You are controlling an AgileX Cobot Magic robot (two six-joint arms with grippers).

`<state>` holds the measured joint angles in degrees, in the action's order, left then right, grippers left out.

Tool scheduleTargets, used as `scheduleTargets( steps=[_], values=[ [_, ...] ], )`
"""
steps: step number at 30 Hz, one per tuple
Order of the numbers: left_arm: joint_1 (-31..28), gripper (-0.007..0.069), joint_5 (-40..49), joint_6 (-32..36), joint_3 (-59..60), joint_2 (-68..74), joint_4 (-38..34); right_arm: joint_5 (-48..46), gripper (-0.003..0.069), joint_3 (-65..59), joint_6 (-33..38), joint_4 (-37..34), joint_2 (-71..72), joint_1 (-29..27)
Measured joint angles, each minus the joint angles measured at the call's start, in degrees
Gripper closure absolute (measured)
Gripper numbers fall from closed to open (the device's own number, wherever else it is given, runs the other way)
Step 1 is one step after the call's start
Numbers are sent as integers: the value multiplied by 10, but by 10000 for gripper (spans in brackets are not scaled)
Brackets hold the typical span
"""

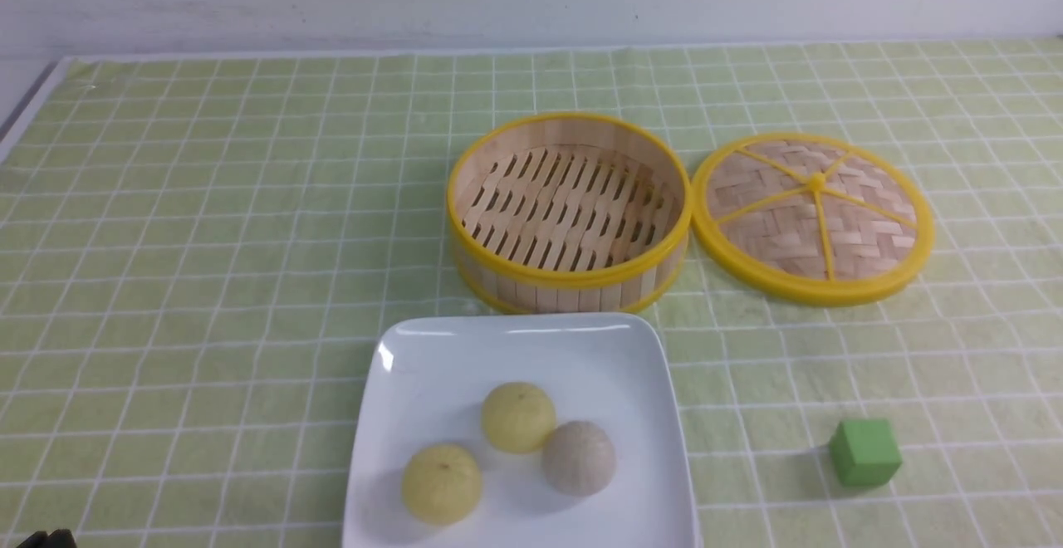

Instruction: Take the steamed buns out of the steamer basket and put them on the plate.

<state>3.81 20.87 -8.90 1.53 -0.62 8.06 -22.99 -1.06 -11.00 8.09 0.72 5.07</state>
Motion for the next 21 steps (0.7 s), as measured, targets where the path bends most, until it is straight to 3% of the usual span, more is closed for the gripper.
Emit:
scheduleTargets(
  steps=[21],
  values=[
    [0, 517, 1, 0, 0, 0, 2, 0, 533, 0, 0, 0, 0, 0]
  ],
)
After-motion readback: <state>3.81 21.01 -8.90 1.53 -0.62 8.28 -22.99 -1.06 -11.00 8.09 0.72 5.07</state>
